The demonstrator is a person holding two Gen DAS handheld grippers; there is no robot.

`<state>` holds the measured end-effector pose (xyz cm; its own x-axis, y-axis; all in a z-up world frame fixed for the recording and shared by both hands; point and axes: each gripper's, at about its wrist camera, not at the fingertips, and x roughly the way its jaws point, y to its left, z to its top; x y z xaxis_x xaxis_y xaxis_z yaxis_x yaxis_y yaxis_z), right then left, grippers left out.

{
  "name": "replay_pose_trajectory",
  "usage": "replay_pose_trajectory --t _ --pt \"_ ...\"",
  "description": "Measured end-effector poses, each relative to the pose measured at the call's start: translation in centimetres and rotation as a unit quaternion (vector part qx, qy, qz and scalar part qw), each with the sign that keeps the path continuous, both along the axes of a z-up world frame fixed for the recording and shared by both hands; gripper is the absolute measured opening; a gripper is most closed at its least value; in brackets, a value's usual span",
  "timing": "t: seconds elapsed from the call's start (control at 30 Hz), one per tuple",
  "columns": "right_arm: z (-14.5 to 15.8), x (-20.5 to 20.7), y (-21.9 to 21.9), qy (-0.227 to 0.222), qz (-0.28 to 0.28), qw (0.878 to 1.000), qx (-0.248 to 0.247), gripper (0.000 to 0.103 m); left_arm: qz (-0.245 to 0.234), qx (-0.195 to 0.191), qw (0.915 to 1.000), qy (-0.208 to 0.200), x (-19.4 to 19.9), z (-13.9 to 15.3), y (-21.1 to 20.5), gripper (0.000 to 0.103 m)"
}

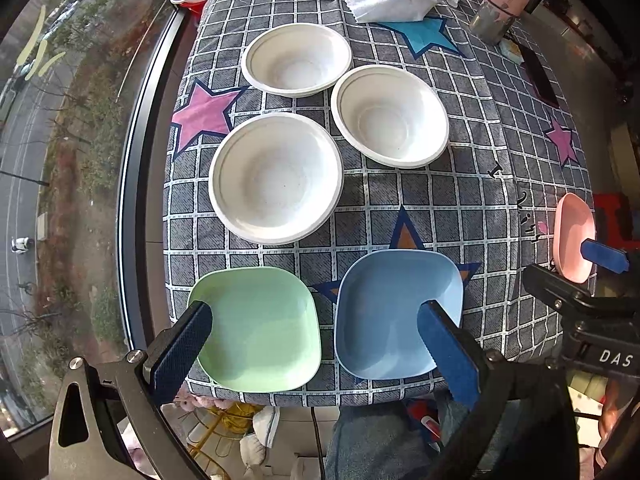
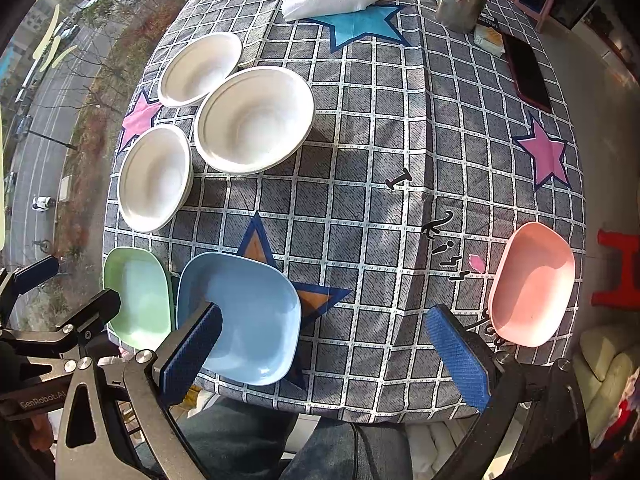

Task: Organize plates and bowls
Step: 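Move both grippers toward the rim of the blue plate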

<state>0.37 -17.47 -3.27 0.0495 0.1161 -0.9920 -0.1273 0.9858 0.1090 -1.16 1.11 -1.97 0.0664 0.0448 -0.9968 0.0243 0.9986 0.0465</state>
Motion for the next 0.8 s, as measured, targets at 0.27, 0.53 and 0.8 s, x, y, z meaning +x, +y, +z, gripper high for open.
replay_pose_trajectory --t 0.27,0.53,0.8 --pt "-2.0 -0.3 -0.4 0.004 -0.003 1.000 -0.008 0.103 -0.006 0.004 0.9999 0.012 -0.2 -1.8 -0.2 0.103" --pt "-6.3 -1.2 -1.5 0.044 -0.011 0.999 -0.029 0.103 -0.013 0.031 0.9983 0.047 -0.6 -5.2 -0.5 0.103" --pt "-9.9 -2.0 -1.4 0.089 -0.001 0.995 -0.043 0.103 -0.023 0.050 0.9965 0.062 -1.4 -8.4 -1.3 0.103"
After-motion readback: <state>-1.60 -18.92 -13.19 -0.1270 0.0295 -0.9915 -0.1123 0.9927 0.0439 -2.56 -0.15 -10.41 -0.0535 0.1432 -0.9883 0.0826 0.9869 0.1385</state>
